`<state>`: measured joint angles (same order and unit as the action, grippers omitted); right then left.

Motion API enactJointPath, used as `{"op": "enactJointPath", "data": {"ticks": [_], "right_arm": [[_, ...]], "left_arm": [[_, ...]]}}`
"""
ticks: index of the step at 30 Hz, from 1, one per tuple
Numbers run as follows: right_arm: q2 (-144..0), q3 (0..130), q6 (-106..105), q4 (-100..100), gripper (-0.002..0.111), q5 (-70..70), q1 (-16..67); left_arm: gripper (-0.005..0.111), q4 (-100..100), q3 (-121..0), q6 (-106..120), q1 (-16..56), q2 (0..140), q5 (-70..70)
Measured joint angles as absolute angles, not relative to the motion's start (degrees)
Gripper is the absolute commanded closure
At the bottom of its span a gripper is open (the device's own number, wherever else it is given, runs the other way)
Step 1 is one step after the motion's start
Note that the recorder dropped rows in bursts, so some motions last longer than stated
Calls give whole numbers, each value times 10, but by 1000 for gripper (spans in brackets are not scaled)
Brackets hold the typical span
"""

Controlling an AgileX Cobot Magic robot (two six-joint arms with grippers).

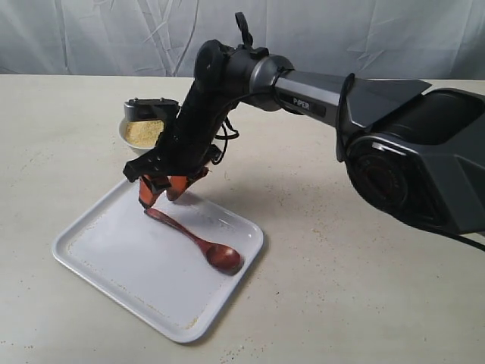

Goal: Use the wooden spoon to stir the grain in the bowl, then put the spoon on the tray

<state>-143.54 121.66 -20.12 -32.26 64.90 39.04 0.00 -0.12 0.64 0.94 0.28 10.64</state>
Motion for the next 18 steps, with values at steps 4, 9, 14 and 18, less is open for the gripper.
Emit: {"op": "enactJointPath", "data": {"ticks": [4, 9, 14, 18], "right_arm": [[-1423, 1217, -165, -304, 68, 657, 390], [-1389, 1217, -150, -298, 103, 688, 390], [-1353, 1218, -126, -248, 108, 693, 390], [-1332, 1218, -60, -158, 108, 696, 390]], "left_arm": [[107, 0, -1, 6, 9, 3, 106], [107, 0, -1, 6, 9, 3, 106], [107, 0, -1, 6, 9, 3, 106], [107, 0, -1, 6, 9, 3, 106]]}}
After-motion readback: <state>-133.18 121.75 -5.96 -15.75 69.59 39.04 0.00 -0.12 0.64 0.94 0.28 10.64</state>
